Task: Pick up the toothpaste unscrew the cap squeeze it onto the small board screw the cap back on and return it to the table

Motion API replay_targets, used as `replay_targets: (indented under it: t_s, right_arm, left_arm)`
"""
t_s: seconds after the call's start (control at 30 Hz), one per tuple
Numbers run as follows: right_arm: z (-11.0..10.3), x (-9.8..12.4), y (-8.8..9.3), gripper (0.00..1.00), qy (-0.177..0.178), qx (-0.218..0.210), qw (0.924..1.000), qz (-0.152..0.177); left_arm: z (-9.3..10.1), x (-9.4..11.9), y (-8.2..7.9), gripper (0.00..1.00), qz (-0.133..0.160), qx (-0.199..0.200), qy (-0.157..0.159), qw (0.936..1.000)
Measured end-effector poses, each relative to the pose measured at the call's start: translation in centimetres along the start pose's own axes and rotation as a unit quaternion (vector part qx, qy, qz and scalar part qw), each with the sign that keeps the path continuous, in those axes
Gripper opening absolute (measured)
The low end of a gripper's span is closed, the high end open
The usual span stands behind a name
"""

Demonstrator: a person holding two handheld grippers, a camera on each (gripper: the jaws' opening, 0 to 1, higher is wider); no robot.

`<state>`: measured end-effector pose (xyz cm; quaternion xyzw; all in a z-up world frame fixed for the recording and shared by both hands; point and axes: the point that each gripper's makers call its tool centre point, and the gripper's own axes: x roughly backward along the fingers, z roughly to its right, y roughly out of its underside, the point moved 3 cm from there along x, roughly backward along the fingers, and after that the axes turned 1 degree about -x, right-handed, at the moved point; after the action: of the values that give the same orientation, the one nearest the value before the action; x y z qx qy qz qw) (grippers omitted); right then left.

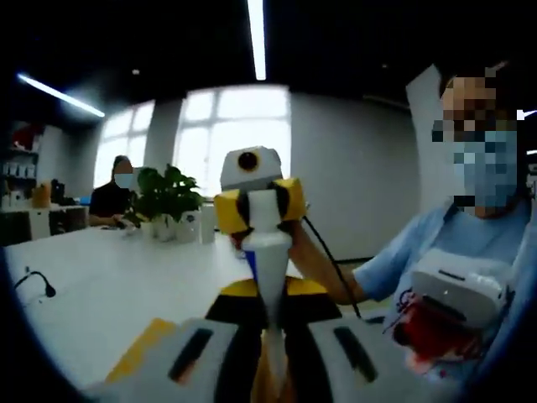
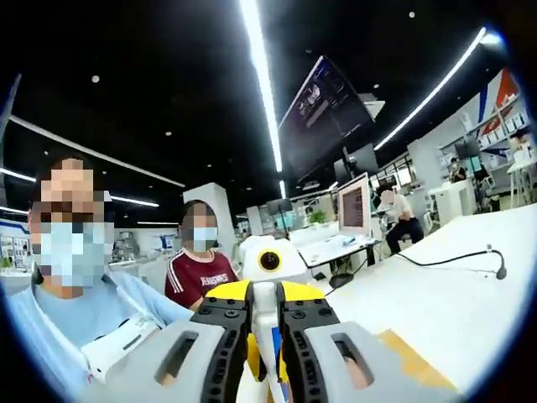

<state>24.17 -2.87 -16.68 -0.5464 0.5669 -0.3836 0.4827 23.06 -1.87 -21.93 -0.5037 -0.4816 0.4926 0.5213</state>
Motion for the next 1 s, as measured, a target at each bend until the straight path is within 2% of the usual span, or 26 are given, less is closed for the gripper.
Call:
replay_targets:
  t_s: [0.07,0.13,0.23,0.3,0.37,0.4,0.53,0.63,0.7,0.73,0.8,0.9,1.0]
  right_arm:
    - [-0.1,0.1,0.2,0.10,0.004,-0.001,1.0000,-0.005]
    - [-0.1,0.2,0.3,0.10,0.012,0.022,0.9996,-0.015]
    - [0.1,0.3,0.5,0.09,0.037,0.033,0.9984,-0.026]
    - [0.4,0.4,0.4,0.09,0.054,0.066,0.9959,-0.030]
    - [0.5,0.5,0.3,0.09,0.070,0.055,0.9957,-0.026]
    - [1.1,0.7,0.2,0.09,0.095,0.064,0.9931,-0.024]
    - [1.6,1.0,-0.1,0.09,0.125,0.072,0.9894,-0.019]
    - [1.9,1.1,-0.4,0.09,0.156,0.080,0.9845,-0.014]
    - [2.6,1.4,-1.0,0.09,0.197,0.090,0.9762,0.001]
    - [2.4,1.2,-0.9,0.09,0.204,0.103,0.9737,0.001]
    - [2.2,1.1,-1.0,0.09,0.208,0.105,0.9725,0.000]
    - [2.2,1.0,-1.2,0.09,0.219,0.105,0.9701,0.006]
    - [2.4,1.0,-1.4,0.09,0.235,0.107,0.9660,0.010]
  left_arm:
    - [0.1,-0.1,0.2,0.06,-0.005,-0.001,-0.002,1.0000]
    - [0.0,-0.2,0.4,0.06,-0.009,0.004,-0.002,1.0000]
    - [-0.3,-0.3,0.6,0.06,-0.011,0.009,-0.012,0.9998]
    - [-0.5,-0.3,0.7,0.06,-0.014,0.011,-0.020,0.9996]
    - [-0.7,-0.4,0.8,0.06,-0.016,0.010,-0.032,0.9993]
    - [-1.1,-0.4,0.8,0.06,-0.015,0.030,-0.048,0.9983]
    - [-2.3,-0.6,0.6,0.06,-0.022,0.006,-0.090,0.9957]
    - [-2.7,-0.7,0.4,0.06,-0.015,0.011,-0.107,0.9941]
    - [-3.6,-0.8,0.0,0.06,-0.008,0.027,-0.150,0.9883]
    - [-3.9,-0.8,-0.1,0.06,-0.011,-0.005,-0.165,0.9862]
    - [-3.9,-0.8,-0.2,0.06,-0.014,-0.015,-0.180,0.9834]
    - [-3.7,-0.7,-0.5,0.06,-0.010,0.001,-0.185,0.9826]
    - [-4.0,-0.5,-0.6,0.06,-0.008,0.005,-0.219,0.9756]
